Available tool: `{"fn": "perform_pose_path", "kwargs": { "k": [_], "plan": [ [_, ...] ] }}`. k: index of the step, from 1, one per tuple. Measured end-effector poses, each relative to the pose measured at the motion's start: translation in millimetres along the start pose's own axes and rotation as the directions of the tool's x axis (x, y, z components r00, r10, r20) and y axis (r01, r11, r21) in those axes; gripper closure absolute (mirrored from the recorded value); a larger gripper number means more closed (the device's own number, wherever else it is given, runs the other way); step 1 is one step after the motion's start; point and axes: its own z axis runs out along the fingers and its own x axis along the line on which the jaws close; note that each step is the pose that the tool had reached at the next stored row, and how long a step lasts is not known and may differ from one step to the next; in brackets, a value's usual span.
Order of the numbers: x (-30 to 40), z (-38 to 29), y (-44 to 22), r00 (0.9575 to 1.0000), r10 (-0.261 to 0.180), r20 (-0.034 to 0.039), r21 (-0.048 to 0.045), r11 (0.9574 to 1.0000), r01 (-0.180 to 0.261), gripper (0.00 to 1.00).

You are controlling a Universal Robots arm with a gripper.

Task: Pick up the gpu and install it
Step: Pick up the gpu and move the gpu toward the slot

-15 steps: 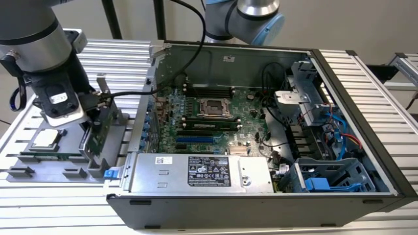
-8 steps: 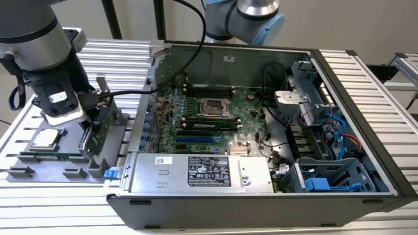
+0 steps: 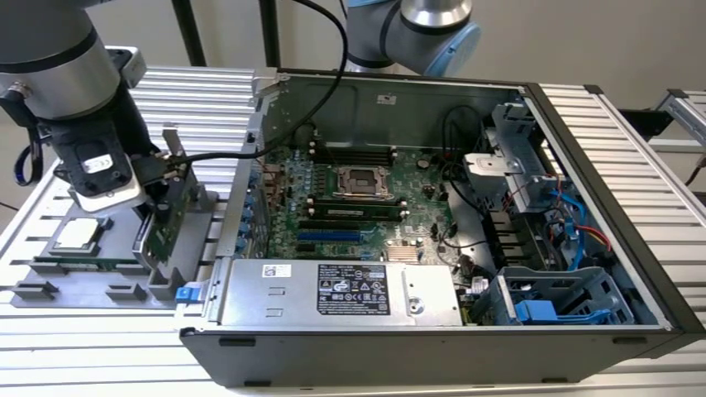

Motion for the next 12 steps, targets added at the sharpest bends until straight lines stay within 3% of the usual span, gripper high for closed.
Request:
{"fn": "perform_pose_path", "kwargs": {
  "k": [12],
  "plan": [
    [-0.2, -4.6, 0.2, 1.0000, 0.000, 0.0001, -0.0001, 1.0000, 0.000, 1.00]
  ]
}}
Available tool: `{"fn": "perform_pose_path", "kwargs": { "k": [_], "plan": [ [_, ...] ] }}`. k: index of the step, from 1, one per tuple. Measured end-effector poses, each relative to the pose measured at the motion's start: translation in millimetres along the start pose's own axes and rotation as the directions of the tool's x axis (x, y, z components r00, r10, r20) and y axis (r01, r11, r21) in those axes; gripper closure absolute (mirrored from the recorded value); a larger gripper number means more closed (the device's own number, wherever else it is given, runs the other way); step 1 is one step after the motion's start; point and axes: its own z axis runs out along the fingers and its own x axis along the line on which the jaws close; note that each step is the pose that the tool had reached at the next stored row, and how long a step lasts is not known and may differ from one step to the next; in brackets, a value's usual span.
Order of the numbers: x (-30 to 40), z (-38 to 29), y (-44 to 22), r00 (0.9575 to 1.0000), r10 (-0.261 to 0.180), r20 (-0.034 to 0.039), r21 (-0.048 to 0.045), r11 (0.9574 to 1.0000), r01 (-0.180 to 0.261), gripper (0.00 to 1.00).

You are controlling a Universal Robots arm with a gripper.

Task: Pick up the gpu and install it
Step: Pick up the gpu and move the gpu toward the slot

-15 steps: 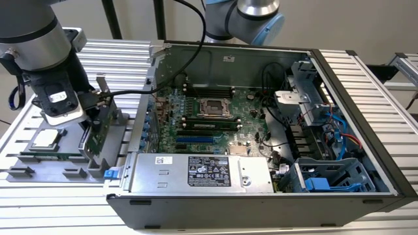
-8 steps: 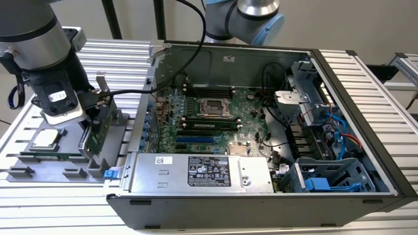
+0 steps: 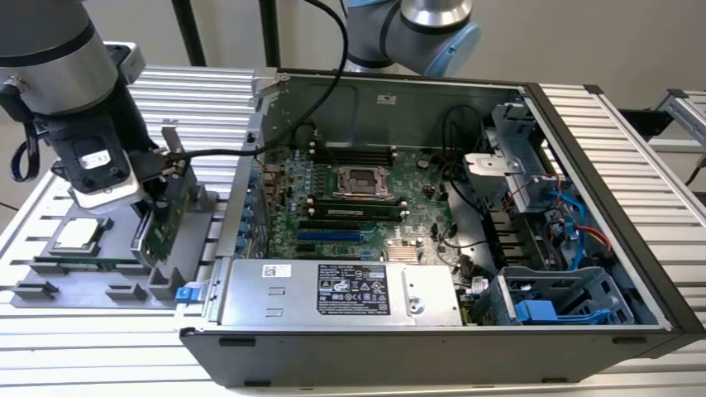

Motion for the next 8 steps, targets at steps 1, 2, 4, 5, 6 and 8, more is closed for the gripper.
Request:
{"fn": "perform_pose_path", "kwargs": {
  "k": [1, 2, 4, 5, 6, 8],
  "plan": [
    [0.0, -0.4, 0.0, 1.0000, 0.000, 0.0000, 0.0001, 1.0000, 0.000, 1.00],
    [0.0, -1.0, 0.0, 1.0000, 0.000, -0.0002, 0.0002, 1.0000, 0.000, 1.00],
    [-0.1, -2.4, 0.1, 1.0000, 0.000, -0.0001, 0.0002, 1.0000, 0.000, 1.00],
    [-0.1, -3.3, 0.2, 1.0000, 0.000, -0.0001, 0.0001, 1.0000, 0.000, 1.00],
    [-0.1, -4.1, 0.2, 1.0000, 0.000, 0.0000, 0.0001, 1.0000, 0.000, 1.00],
    [-0.2, -5.3, 0.3, 1.0000, 0.000, 0.0000, 0.0001, 1.0000, 0.000, 1.00]
  ]
}}
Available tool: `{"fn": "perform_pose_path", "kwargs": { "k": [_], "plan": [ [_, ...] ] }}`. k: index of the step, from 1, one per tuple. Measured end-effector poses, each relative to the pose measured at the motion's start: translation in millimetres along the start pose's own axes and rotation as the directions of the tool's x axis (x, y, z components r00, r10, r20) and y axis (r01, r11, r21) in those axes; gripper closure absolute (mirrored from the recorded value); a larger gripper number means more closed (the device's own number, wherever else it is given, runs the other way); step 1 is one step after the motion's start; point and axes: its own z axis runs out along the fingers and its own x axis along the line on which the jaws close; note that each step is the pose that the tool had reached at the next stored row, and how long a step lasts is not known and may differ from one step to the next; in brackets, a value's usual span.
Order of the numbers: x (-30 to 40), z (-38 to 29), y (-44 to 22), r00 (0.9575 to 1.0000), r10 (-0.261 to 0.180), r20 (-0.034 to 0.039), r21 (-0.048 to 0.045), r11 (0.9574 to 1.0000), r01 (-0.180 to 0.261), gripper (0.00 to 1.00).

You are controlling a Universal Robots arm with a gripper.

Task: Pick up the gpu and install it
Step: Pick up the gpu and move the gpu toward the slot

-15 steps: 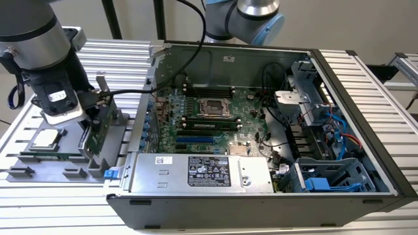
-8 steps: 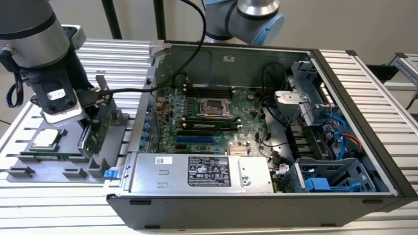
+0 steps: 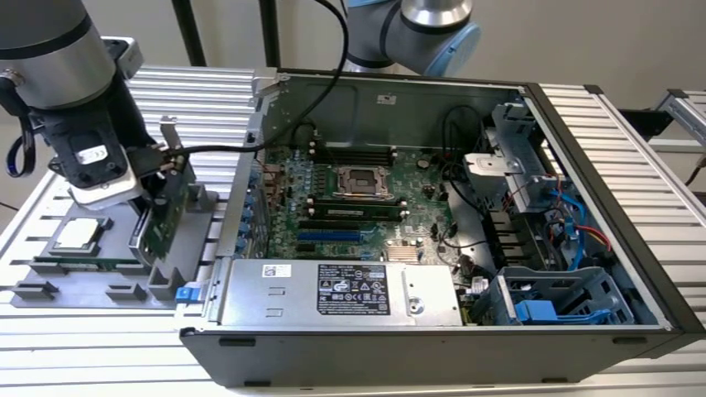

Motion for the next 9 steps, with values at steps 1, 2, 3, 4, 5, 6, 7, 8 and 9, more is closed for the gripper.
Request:
{"fn": "perform_pose_path", "kwargs": {
  "k": [1, 2, 3, 4, 5, 6, 7, 8, 9],
  "plan": [
    [0.0, -0.6, 0.0, 1.0000, 0.000, 0.0000, 0.0000, 1.0000, 0.000, 1.00],
    [0.0, -1.2, 0.1, 1.0000, 0.000, 0.0000, 0.0000, 1.0000, 0.000, 1.00],
    [-0.1, -1.3, 0.1, 1.0000, 0.000, 0.0001, -0.0002, 1.0000, 0.000, 1.00],
    [-0.1, -1.3, 0.1, 1.0000, 0.000, 0.0002, -0.0002, 1.0000, 0.000, 1.00],
    [-0.1, -1.3, 0.1, 1.0000, 0.000, 0.0003, -0.0003, 1.0000, 0.000, 1.00],
    [-0.1, -1.5, 0.1, 1.0000, 0.000, 0.0001, -0.0001, 1.0000, 0.000, 1.00],
    [-0.1, -1.8, 0.1, 1.0000, 0.000, 0.0000, 0.0000, 1.0000, 0.000, 1.00],
    [-0.1, -2.4, 0.2, 1.0000, 0.000, 0.0000, 0.0000, 1.0000, 0.000, 1.00],
    [-0.1, -2.5, 0.2, 1.0000, 0.000, 0.0000, 0.0000, 1.0000, 0.000, 1.00]
  ]
}}
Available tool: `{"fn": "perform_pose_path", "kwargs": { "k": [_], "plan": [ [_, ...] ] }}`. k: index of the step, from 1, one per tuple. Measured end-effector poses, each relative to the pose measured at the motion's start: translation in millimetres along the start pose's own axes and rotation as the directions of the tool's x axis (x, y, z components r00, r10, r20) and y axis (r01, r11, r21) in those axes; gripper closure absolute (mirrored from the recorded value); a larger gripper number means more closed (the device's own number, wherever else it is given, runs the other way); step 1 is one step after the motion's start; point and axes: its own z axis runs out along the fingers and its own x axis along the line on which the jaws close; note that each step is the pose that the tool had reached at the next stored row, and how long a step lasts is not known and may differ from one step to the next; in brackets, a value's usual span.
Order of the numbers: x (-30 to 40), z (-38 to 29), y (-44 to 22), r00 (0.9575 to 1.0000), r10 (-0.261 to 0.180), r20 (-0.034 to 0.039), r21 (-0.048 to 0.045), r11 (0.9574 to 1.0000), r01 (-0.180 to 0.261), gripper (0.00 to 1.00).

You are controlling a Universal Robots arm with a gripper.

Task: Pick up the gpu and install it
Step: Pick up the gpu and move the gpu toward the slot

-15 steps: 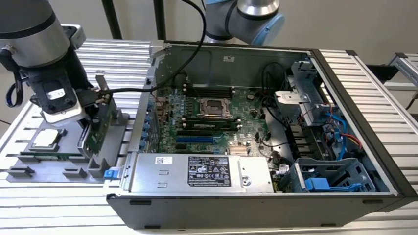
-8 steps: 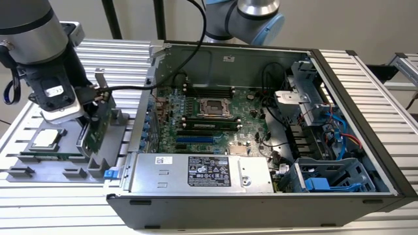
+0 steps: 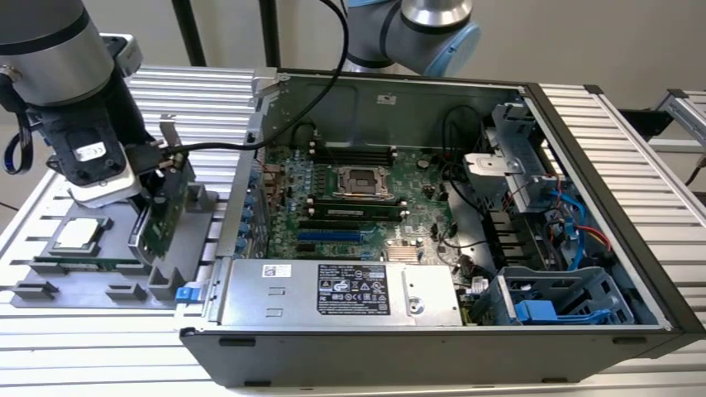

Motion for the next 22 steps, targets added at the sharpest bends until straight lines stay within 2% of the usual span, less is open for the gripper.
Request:
{"fn": "perform_pose_path", "kwargs": {
  "k": [10, 22],
  "plan": [
    [-0.1, -3.6, 0.2, 1.0000, 0.000, 0.0000, 0.0000, 1.0000, 0.000, 1.00],
    [-0.4, -13.6, 0.9, 1.0000, 0.000, 0.0001, -0.0001, 1.0000, 0.000, 1.00]
  ]
}}
